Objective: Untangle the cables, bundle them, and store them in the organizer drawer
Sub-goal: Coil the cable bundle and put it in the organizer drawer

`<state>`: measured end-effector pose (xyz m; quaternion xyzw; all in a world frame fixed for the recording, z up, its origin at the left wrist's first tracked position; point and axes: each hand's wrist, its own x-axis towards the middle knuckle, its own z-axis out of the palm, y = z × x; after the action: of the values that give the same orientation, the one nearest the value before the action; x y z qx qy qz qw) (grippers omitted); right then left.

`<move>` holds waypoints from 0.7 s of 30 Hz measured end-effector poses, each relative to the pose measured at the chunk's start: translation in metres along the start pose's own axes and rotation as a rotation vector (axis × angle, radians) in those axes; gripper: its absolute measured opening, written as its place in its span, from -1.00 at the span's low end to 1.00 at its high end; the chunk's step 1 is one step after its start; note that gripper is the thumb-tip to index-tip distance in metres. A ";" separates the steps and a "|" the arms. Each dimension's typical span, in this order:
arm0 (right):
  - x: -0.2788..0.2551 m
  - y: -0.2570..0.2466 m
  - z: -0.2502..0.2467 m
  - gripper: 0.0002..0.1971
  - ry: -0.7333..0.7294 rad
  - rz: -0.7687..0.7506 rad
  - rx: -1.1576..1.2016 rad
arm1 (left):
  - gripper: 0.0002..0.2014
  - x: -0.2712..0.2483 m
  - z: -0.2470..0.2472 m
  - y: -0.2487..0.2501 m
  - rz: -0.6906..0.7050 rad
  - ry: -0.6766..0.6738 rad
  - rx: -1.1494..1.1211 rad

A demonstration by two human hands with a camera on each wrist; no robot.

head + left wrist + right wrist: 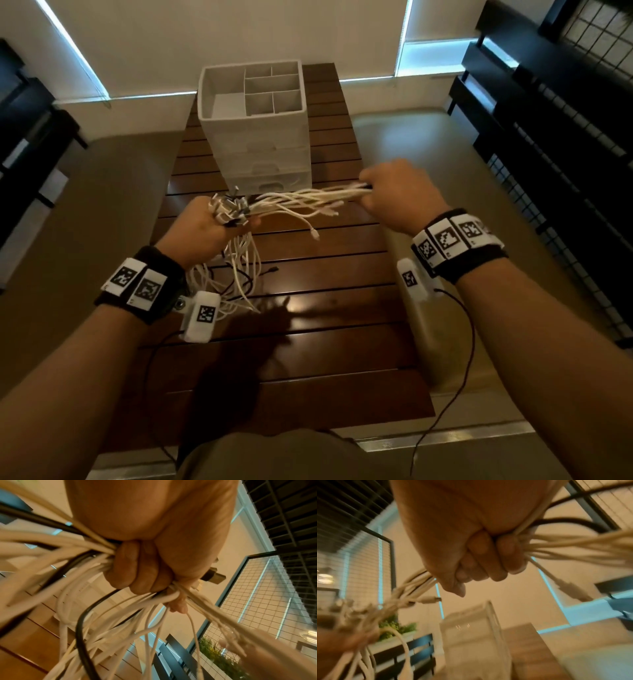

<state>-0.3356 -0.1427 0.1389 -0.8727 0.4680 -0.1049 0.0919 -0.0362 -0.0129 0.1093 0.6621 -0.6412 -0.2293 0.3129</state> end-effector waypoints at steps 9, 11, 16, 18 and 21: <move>0.014 -0.045 0.057 -0.93 -0.143 -0.102 0.065 | -0.70 -0.013 -0.046 -0.032 -0.102 0.092 0.157; 0.016 -0.045 0.076 -0.87 -0.144 -0.099 0.023 | -0.73 -0.023 -0.059 -0.047 -0.146 0.085 0.213; 0.025 -0.030 0.094 -0.85 -0.096 -0.029 -0.028 | -0.77 -0.053 -0.083 -0.091 -0.308 0.167 0.099; 0.028 -0.034 0.100 -0.79 -0.109 -0.016 0.064 | -0.76 -0.061 -0.079 -0.100 -0.372 0.192 0.038; 0.030 -0.042 0.111 -0.72 -0.119 0.011 0.087 | -0.78 -0.065 -0.073 -0.106 -0.409 0.202 -0.018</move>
<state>-0.2561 -0.1380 0.0460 -0.8700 0.4614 -0.0727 0.1580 0.0852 0.0581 0.0785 0.7952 -0.4566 -0.2263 0.3287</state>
